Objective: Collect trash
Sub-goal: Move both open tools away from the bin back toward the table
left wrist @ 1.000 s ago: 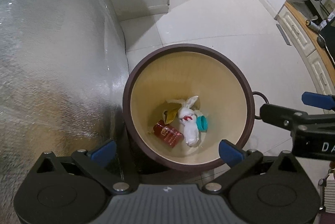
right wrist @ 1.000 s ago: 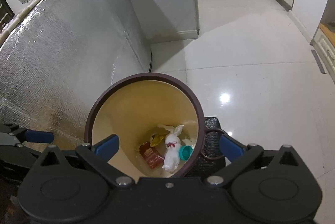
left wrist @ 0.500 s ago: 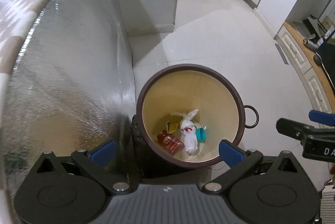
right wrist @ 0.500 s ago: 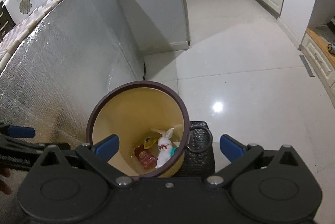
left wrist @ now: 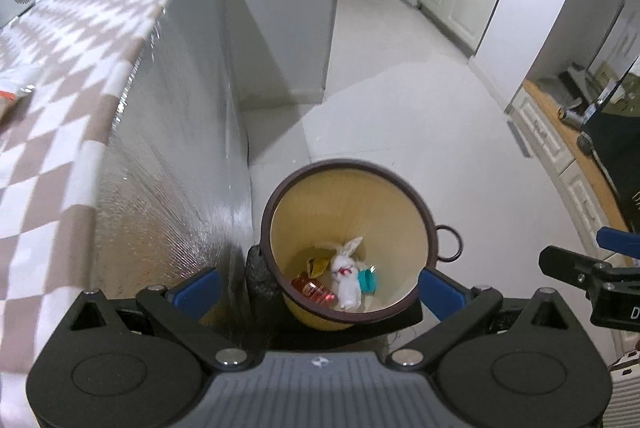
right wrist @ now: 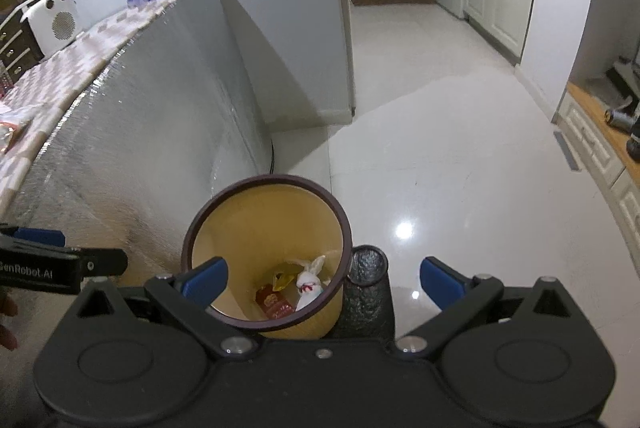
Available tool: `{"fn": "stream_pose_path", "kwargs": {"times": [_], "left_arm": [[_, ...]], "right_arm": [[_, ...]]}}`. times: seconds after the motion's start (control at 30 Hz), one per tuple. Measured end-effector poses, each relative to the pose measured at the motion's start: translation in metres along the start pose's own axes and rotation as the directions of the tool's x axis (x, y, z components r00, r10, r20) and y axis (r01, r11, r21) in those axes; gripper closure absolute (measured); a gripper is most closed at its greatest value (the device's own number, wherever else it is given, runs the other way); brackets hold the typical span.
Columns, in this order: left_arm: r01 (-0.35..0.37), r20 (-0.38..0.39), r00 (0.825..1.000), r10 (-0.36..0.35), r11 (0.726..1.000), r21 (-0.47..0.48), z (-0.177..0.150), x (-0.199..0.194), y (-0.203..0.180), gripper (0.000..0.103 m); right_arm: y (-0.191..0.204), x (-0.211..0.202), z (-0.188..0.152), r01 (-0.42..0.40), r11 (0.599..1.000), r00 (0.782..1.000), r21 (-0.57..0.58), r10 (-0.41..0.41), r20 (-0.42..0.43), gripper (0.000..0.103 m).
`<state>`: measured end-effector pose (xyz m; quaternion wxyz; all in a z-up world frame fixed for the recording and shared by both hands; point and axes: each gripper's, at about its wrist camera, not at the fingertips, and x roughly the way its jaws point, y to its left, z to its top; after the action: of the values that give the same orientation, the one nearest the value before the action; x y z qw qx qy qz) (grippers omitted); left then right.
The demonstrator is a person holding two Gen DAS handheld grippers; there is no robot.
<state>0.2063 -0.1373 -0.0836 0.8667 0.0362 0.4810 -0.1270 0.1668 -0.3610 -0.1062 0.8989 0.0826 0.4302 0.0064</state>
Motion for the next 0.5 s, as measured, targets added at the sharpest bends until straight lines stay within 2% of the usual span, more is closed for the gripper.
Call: {"fn": "stream_pose_path", "kwargs": {"times": [0.27, 0.5], "left_arm": [[0.017, 0.120, 0.993, -0.018, 1.000, 0.009, -0.009, -0.052, 0.001, 0.000], [0.016, 0.248, 0.969, -0.014, 1.000, -0.005, -0.022, -0.106, 0.021, 0.000]], "right_arm": [[0.011, -0.046, -0.001, 0.000, 1.000, 0.996, -0.019, 0.002, 0.091, 0.000], [0.027, -0.083, -0.004, -0.027, 0.999, 0.984, -0.047, 0.035, 0.177, 0.000]]}}
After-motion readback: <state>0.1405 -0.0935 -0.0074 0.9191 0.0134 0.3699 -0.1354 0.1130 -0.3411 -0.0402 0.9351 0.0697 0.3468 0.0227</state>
